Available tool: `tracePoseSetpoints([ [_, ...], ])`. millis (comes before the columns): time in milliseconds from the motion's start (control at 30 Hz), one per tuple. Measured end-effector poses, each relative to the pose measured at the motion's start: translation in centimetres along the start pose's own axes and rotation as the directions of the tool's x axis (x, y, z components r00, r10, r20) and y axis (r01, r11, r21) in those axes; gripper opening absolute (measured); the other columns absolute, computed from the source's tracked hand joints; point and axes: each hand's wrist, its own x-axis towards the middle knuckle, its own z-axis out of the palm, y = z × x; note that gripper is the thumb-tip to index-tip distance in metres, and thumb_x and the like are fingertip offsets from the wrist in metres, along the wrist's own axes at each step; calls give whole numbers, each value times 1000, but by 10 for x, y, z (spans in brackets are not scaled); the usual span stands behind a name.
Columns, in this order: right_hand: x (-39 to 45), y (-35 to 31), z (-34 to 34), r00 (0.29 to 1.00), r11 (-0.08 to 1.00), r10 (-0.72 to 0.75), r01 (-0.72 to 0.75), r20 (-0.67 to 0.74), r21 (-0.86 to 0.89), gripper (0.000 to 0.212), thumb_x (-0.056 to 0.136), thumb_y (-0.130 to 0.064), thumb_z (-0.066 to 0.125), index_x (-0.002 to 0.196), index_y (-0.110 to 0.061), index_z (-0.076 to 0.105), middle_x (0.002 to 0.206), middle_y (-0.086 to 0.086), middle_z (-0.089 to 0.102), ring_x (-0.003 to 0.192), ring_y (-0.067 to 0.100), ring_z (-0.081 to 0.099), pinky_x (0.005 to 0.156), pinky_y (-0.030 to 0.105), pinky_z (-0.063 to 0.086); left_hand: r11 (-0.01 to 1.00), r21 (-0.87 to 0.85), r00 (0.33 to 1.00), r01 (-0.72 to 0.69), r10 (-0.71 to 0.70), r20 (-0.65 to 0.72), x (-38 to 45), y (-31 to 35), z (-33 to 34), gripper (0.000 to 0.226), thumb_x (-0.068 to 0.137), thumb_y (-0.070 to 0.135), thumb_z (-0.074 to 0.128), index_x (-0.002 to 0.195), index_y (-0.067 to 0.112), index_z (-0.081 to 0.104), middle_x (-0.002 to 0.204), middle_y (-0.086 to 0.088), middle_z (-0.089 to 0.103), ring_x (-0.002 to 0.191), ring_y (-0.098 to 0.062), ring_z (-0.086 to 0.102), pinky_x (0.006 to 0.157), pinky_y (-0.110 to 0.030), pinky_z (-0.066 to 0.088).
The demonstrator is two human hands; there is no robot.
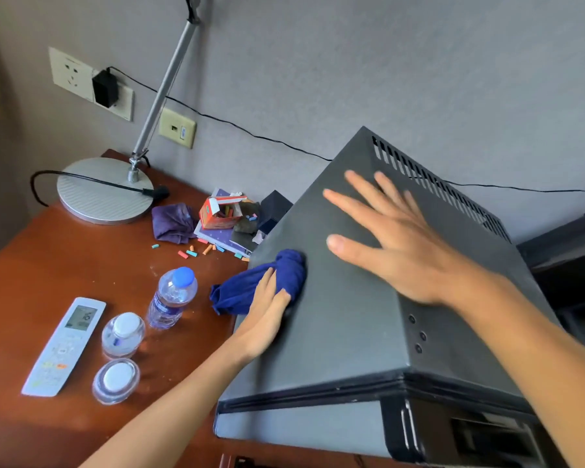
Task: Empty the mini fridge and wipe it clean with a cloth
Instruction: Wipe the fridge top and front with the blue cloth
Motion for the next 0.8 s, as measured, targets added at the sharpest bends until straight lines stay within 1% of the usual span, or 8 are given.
tracePoseSetpoints([
  [100, 57, -7, -12, 993, 980, -110, 116, 49, -163, 80, 77, -90, 23, 148, -55, 36, 167, -21, 14, 155, 5, -3, 125, 52, -5, 1000, 22, 1000, 1, -1, 10, 18, 17, -6, 82, 84, 80, 35, 159, 54, 12, 171, 19, 5, 156, 1, -1, 130, -47, 3],
  [200, 100, -19, -15, 987, 949, -128, 150, 94, -278, 64, 88, -81, 36, 136, -45, 59, 157, -17, 41, 149, 9, 25, 119, 39, 18, 989, 65, 991, 131, -129, -29, 56, 17, -15, 97, 77, 86, 35, 162, 45, 11, 171, 20, 5, 158, -5, -3, 128, -54, 2],
  [333, 144, -17, -2, 993, 975, -81, 96, 84, -199, 53, 86, -78, 47, 116, -41, 71, 134, -11, 64, 130, 17, 53, 107, 37, 43, 989, 3, 989, 147, -146, -37, 102, 21, -25, 95, 78, 86, 42, 160, 47, 18, 172, 14, 9, 159, -14, -2, 128, -53, 3],
  [400, 151, -13, -1, 996, 993, -61, 67, 58, -99, 43, 89, -69, 52, 110, -38, 74, 127, -7, 68, 123, 18, 58, 105, 37, 46, 982, -47, 981, 185, -187, -52, 120, 32, -26, 101, 75, 82, 44, 162, 41, 17, 172, 11, 8, 160, -16, 0, 129, -50, 4],
  [533, 149, -12, -3, 993, 993, -71, 79, 92, -87, 38, 94, -60, 56, 112, -33, 76, 122, -5, 71, 117, 17, 60, 102, 33, 48, 987, -60, 986, 150, -154, -66, 126, 29, -21, 111, 69, 85, 42, 164, 35, 14, 172, 12, 5, 159, -14, 1, 129, -49, 5],
  [667, 148, -16, -5, 992, 995, -47, 57, 121, -83, 38, 93, -61, 56, 101, -30, 77, 106, -3, 72, 105, 18, 61, 91, 30, 50, 988, -50, 987, 145, -148, -63, 99, 1, -11, 100, 77, 96, 40, 161, 44, 20, 168, 24, 17, 157, -4, 12, 128, -54, 8],
  [733, 144, -19, -6, 989, 995, -33, 46, 146, -87, 40, 94, -62, 55, 101, -30, 76, 107, -3, 71, 106, 19, 61, 94, 31, 50, 991, -6, 987, 132, -132, -87, 69, -39, -1, 96, 81, 94, 42, 161, 45, 21, 166, 27, 23, 156, -1, 14, 129, -50, 9],
  [800, 141, -22, -6, 984, 994, -23, 42, 177, -104, 43, 94, -64, 53, 106, -30, 75, 112, -4, 70, 110, 19, 60, 98, 34, 49, 994, -30, 993, -104, 106, 54, 48, -42, 3, 81, 95, 72, 53, 161, 34, 27, 162, 33, 24, 150, 9, 15, 129, -33, 2],
])
